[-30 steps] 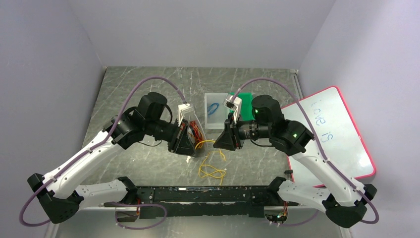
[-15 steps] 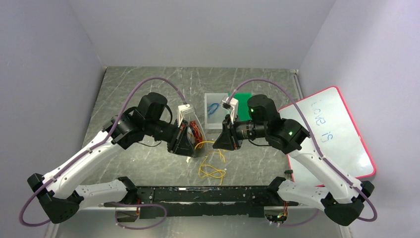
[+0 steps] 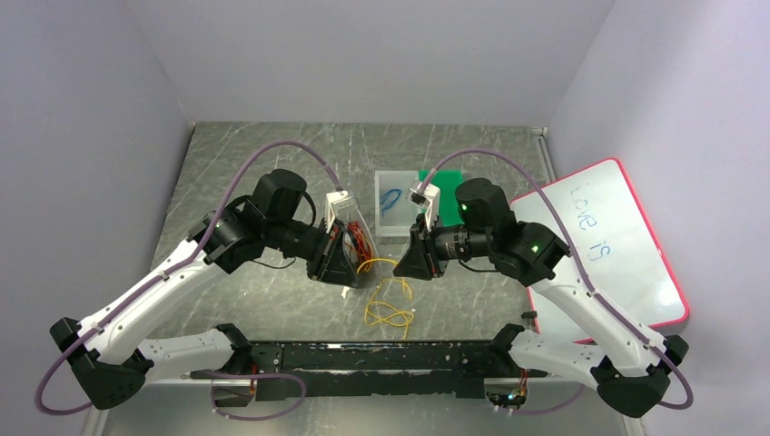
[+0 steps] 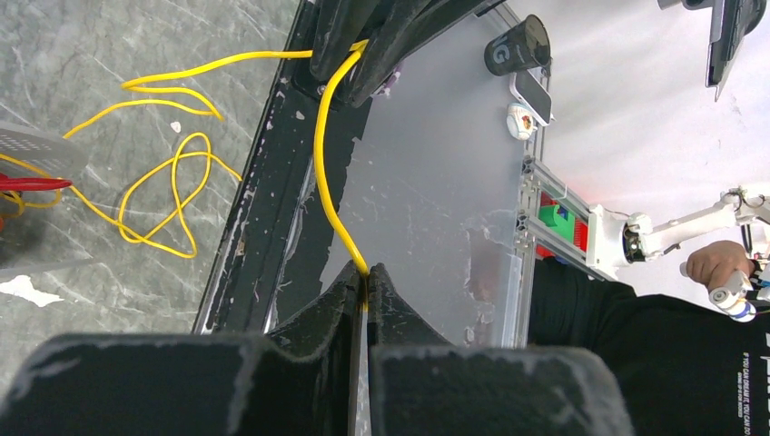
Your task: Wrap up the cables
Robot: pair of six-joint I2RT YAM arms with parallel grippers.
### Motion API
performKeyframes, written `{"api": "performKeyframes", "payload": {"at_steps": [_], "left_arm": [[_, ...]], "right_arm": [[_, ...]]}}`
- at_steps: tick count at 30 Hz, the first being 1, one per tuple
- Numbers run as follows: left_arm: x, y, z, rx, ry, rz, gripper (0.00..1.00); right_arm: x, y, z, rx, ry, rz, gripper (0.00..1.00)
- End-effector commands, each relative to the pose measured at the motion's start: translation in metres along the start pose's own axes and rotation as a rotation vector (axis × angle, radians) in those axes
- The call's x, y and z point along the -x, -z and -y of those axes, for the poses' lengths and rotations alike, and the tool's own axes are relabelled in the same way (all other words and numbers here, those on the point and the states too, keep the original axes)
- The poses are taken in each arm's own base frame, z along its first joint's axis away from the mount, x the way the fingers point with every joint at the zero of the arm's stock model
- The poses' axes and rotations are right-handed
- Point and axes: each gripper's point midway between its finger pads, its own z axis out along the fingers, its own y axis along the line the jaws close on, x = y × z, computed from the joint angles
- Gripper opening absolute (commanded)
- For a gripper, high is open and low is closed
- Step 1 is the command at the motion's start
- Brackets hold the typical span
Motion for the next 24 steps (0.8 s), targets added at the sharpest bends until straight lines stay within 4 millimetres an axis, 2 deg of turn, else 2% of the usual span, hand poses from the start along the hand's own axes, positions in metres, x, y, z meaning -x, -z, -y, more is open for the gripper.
{"api": "performKeyframes", "payload": {"at_steps": [1,6,11,14,15,19,20,22,23,24], "left_arm": [[0.005,0.004,0.007,-0.007,-0.036,0.016,0.07],[0.004,0.004,0.007,-0.011,-0.031,0.017,0.07],[0.006,0.004,0.009,-0.018,-0.036,0.026,0.07],[0.005,0.004,0.009,-0.018,-0.032,0.026,0.07],[0.005,0.004,0.008,-0.015,-0.03,0.026,0.07],[0.006,0.005,0.008,-0.005,-0.03,0.034,0.07],[0.006,0.005,0.007,0.001,-0.029,0.035,0.08],[0.008,0.005,0.005,0.017,-0.027,0.043,0.18],[0.01,0.005,0.004,0.028,-0.028,0.05,0.25],[0.011,0.006,0.002,0.04,-0.027,0.057,0.35]], "right_arm": [[-0.001,0.004,0.0,-0.011,0.003,0.016,0.22],[0.004,0.007,-0.005,0.001,0.012,0.051,0.23],[0.005,0.006,-0.006,0.007,0.011,0.056,0.18],[0.006,0.006,-0.006,0.009,0.014,0.061,0.09],[0.007,0.007,-0.006,0.01,0.017,0.062,0.0],[0.011,0.01,-0.005,-0.016,0.025,0.086,0.0],[0.013,0.012,-0.005,-0.02,0.029,0.094,0.0],[0.016,0.014,-0.006,-0.026,0.035,0.104,0.0],[0.017,0.016,-0.006,-0.031,0.037,0.111,0.0],[0.018,0.017,-0.005,-0.038,0.039,0.111,0.0]]}}
